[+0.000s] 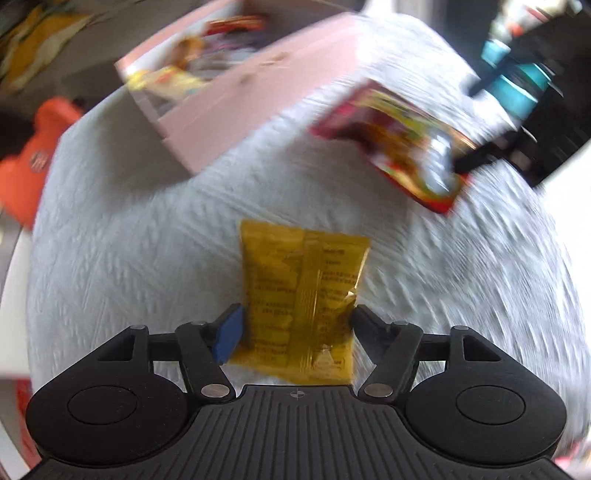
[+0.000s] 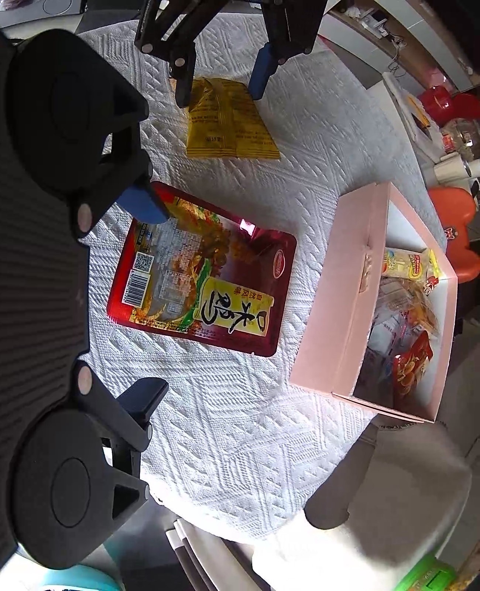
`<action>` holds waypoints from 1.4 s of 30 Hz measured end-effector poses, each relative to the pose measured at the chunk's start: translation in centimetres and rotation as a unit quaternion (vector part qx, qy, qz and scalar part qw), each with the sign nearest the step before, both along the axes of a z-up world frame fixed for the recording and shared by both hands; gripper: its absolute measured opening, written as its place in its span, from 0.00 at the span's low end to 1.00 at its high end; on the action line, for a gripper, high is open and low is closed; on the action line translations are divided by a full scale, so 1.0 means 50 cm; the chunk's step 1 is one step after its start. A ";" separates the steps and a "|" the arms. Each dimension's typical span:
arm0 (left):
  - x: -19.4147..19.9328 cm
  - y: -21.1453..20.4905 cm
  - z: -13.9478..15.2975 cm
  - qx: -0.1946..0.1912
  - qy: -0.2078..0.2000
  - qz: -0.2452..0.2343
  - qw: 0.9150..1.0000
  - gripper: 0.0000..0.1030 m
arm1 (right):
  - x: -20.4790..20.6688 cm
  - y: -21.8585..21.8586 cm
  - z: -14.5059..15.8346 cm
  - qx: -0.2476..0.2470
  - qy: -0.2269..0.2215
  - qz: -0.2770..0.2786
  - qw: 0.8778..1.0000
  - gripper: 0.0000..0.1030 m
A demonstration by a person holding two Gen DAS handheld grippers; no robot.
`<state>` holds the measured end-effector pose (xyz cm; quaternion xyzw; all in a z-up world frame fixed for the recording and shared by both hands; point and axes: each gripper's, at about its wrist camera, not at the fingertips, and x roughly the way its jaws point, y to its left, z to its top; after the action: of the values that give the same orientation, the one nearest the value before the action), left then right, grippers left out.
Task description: Organize snacks
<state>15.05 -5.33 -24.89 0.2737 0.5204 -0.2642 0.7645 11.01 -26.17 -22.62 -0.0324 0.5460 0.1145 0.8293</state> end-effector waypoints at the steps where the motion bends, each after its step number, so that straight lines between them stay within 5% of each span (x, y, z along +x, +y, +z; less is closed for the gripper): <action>1: 0.021 0.010 -0.001 -0.021 0.005 0.052 0.998 0.70 | 0.002 -0.002 0.000 -0.001 0.000 -0.004 1.000 0.88; 4: 0.069 0.037 -0.010 -0.075 0.042 0.148 0.985 0.72 | 0.010 -0.003 -0.002 0.000 0.003 -0.014 1.000 0.88; 11: 0.087 0.056 -0.004 -0.116 0.092 0.211 0.966 0.70 | 0.037 0.001 -0.018 0.037 0.015 -0.041 0.998 0.88; 20: 0.034 0.108 0.004 -0.109 0.109 0.340 0.928 0.67 | 0.119 0.054 -0.062 0.042 0.025 -0.088 0.995 1.00; 26: 0.017 0.125 0.006 -0.125 0.110 0.352 0.921 0.68 | 0.128 0.106 -0.079 -0.033 0.011 -0.113 0.993 1.00; 33: 0.017 0.130 0.007 -0.141 0.111 0.348 0.920 0.69 | 0.149 0.105 -0.080 -0.033 0.033 -0.134 0.990 0.99; 37: 0.015 0.134 0.008 -0.144 0.121 0.344 0.920 0.69 | 0.132 0.117 -0.053 -0.024 0.031 -0.103 0.994 0.72; 42: 0.002 0.130 0.034 -0.157 0.138 0.320 0.924 0.67 | 0.050 0.133 0.013 -0.001 0.018 -0.060 0.998 0.66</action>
<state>15.15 1.15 -23.20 -0.0700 0.6324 -0.1183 0.7624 13.53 -19.54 -21.96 0.0016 0.5623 0.0648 0.8244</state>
